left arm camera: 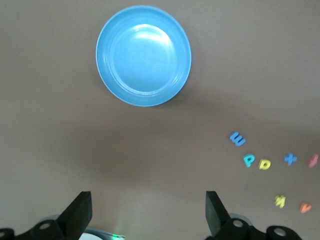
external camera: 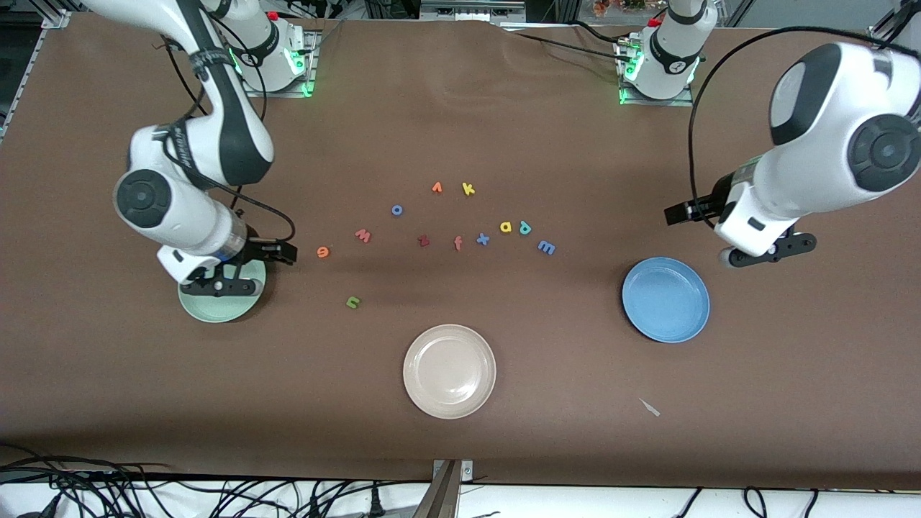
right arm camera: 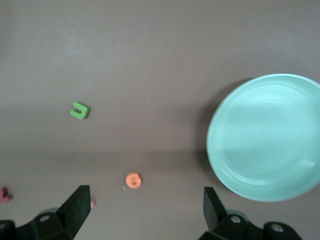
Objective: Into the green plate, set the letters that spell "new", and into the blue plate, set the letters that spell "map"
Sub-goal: 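Reach the right gripper to the orange 6 while the left gripper reaches the blue E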
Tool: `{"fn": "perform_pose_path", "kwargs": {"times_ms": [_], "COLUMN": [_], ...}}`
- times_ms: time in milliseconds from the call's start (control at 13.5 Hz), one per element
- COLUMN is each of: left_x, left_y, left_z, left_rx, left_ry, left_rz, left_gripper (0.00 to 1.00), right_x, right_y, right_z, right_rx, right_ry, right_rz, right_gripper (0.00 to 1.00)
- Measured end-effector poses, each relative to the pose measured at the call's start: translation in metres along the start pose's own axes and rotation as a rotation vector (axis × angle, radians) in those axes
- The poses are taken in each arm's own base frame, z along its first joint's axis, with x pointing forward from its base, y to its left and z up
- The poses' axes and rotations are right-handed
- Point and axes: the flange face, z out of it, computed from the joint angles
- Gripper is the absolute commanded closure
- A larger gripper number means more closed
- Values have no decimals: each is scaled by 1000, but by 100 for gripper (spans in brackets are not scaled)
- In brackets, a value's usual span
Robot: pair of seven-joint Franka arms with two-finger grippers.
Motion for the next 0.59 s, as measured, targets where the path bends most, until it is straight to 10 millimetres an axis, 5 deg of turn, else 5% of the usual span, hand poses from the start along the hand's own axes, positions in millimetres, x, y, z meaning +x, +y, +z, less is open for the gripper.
{"fn": "perform_pose_path", "kwargs": {"times_ms": [371, 593], "left_x": [-15, -24], "left_y": [81, 134], "left_z": [48, 97], "left_rx": [15, 9], "left_ry": [12, 28], "left_rz": [-259, -371], "left_gripper": [0, 0], "right_x": [-44, -63], "right_y": [-17, -21], "right_z": [81, 114], "right_rx": [28, 31], "right_ry": [73, 75], "right_rz": [12, 6], "right_gripper": [0, 1]}}
